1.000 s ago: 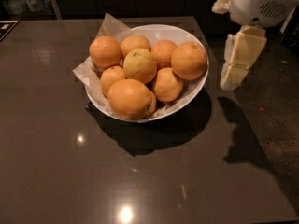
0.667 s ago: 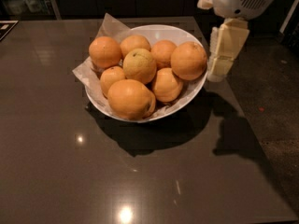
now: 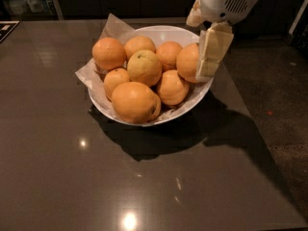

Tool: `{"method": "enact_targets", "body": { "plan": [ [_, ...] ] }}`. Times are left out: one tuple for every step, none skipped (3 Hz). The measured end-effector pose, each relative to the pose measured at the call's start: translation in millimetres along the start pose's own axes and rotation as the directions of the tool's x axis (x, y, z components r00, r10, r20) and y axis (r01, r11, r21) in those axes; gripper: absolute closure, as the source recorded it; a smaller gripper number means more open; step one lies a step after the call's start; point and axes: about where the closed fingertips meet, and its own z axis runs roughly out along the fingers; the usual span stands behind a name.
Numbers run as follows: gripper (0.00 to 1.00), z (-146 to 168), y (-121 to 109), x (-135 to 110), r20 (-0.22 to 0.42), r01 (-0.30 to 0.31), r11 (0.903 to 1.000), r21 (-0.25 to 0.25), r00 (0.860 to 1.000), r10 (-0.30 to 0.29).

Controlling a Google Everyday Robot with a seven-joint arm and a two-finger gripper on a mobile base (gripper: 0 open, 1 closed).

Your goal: Pick orange from white bowl

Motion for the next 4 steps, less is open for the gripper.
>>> {"method": "enact_targets", "body": {
  "plan": [
    [0.2,10.8,-3.2,-4.9,-0.002,-0.008,0.9995,-0.03,1.0,0.008],
    [0.19,16.3,-7.9,-6.1,-0.011,-0.019,0.9991,-0.037,1.0,0.019],
    [0.19,22.7,-8.9,-3.3,-0.029,-0.032,0.9983,-0.048,0.999,0.031],
    [0.19,31.0,-4.4,8.4,-0.043,-0.068,0.9952,-0.071,0.997,0.065]
  ]
}}
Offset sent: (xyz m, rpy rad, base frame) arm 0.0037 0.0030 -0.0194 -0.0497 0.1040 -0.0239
